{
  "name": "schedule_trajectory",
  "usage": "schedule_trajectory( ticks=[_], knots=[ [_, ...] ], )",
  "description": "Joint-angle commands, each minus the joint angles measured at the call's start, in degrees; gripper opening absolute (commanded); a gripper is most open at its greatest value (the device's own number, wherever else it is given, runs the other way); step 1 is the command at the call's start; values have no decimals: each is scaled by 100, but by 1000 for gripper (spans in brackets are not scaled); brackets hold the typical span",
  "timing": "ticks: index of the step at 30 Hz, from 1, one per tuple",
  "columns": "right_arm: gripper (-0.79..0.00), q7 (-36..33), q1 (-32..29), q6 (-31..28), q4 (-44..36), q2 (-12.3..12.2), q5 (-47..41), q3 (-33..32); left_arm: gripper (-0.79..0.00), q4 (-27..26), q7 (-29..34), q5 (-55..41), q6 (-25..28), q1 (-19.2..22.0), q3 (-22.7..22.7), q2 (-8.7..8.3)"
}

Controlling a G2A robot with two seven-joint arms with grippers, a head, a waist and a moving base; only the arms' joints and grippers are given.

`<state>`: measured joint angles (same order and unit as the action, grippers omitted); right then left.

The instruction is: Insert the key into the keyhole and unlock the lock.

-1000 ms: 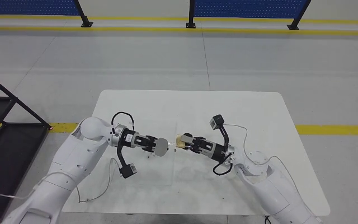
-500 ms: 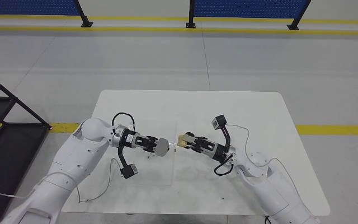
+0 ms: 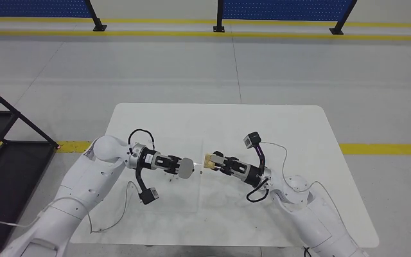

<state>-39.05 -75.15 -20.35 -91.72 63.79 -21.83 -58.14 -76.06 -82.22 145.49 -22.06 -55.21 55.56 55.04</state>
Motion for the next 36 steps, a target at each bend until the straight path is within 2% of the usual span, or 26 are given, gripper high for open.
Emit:
schedule_trajectory(
  ticks=[1,36],
  knots=[
    [-785,0,0,0,0,0,0,0,-785,-1,12,-5,-12,11,-15,-3],
    [-785,0,0,0,0,0,0,0,-785,262,162,-69,-162,269,-339,24]
  ],
)
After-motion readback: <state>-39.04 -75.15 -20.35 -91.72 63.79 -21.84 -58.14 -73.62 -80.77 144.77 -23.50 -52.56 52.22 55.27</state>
